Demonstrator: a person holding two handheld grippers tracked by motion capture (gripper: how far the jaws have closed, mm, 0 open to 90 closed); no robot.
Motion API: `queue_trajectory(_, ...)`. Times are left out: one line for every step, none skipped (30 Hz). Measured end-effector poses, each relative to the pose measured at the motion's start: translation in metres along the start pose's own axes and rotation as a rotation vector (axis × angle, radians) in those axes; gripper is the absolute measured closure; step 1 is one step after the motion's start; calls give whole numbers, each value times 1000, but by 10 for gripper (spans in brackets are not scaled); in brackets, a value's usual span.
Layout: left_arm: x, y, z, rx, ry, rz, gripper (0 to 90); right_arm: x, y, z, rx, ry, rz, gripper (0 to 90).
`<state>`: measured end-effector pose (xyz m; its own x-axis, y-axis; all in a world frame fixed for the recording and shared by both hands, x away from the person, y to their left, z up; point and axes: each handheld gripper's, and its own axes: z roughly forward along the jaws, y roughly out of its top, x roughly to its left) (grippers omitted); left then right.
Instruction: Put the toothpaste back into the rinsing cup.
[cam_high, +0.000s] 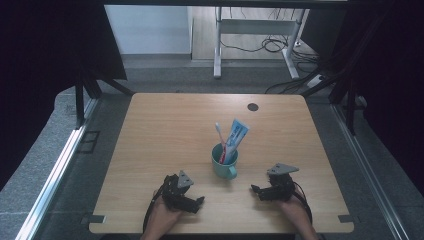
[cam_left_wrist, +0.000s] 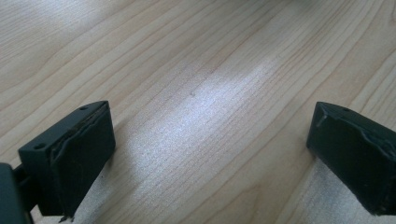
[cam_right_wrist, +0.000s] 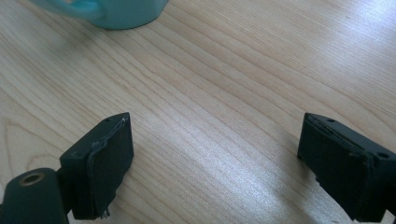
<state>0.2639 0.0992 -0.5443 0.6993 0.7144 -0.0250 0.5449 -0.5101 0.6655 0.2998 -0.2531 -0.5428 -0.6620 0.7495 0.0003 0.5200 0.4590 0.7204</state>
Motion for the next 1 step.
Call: queue_trajectory(0,0,0,0,1,-1,10,0,0,0,0,0,0,106)
